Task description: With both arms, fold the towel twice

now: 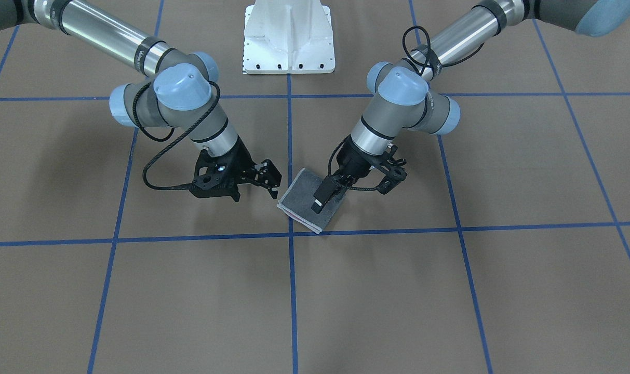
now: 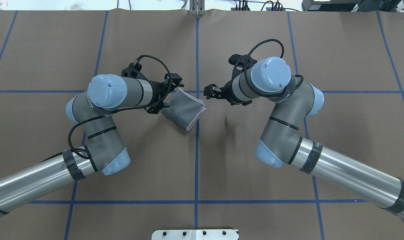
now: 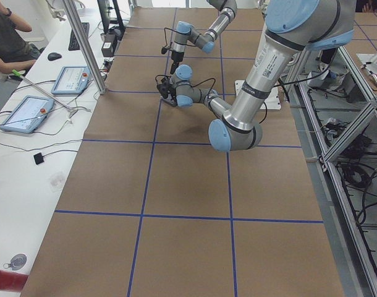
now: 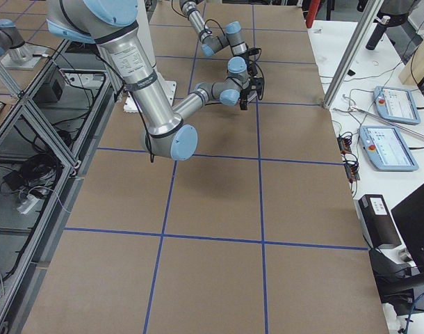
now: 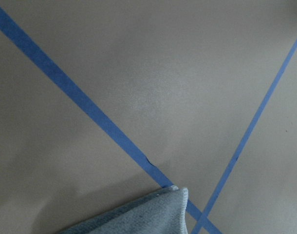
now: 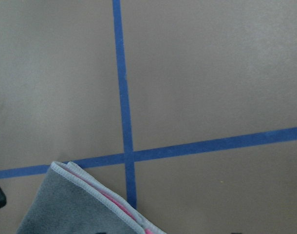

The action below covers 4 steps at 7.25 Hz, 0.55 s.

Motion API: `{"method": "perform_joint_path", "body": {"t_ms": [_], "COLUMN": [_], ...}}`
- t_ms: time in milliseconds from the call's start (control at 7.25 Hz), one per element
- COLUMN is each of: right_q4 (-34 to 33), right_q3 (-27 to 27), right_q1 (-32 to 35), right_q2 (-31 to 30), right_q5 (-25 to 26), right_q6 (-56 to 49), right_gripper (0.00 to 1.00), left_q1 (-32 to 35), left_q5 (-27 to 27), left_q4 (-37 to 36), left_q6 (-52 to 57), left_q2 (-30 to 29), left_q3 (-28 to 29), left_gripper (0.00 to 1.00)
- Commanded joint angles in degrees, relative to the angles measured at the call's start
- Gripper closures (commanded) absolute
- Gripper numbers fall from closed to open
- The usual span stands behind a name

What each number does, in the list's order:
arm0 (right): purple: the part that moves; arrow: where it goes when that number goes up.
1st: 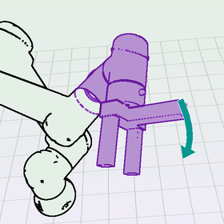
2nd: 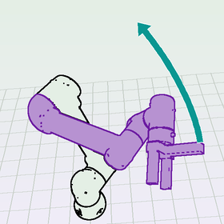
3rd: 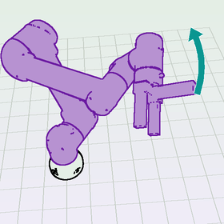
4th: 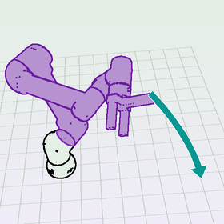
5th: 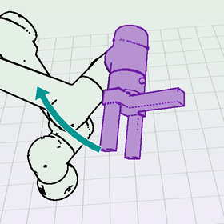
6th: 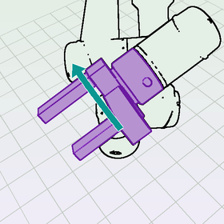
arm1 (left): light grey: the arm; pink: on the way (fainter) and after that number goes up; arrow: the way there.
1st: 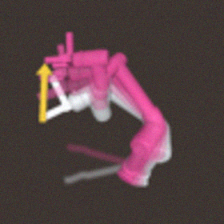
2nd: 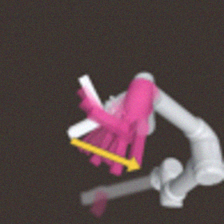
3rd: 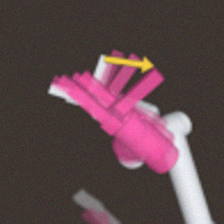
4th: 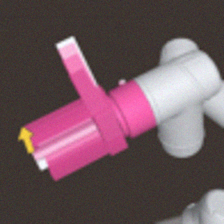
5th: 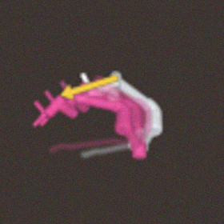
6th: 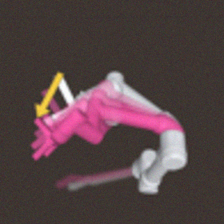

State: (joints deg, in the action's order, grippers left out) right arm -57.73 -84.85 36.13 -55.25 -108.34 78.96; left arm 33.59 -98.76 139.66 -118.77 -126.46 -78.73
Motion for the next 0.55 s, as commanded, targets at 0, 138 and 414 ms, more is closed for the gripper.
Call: {"method": "perform_joint_path", "body": {"t_ms": [0,138,414], "right_q4": [0.2,0.2,0.2], "right_q3": [-1.4,-2.5,-5.2], "right_q1": [3.1,4.6,7.8], "right_q2": [-2.8,-4.8,-9.0], "right_q5": [-4.1,-6.6,-10.7], "right_q6": [-3.1,-4.4,-8.4], "right_gripper": [0.00,0.00,0.00], "left_q1": [-0.2,-1.1,-2.6], "left_q5": [0.2,0.3,0.6], "left_q4": [-0.1,-0.1,-0.1], "left_q6": [-3.0,-4.8,-4.7], "left_q2": [-0.9,-1.1,-1.1], "left_q3": [-0.2,0.2,1.5], "left_gripper": [0.00,0.00,0.00]}}
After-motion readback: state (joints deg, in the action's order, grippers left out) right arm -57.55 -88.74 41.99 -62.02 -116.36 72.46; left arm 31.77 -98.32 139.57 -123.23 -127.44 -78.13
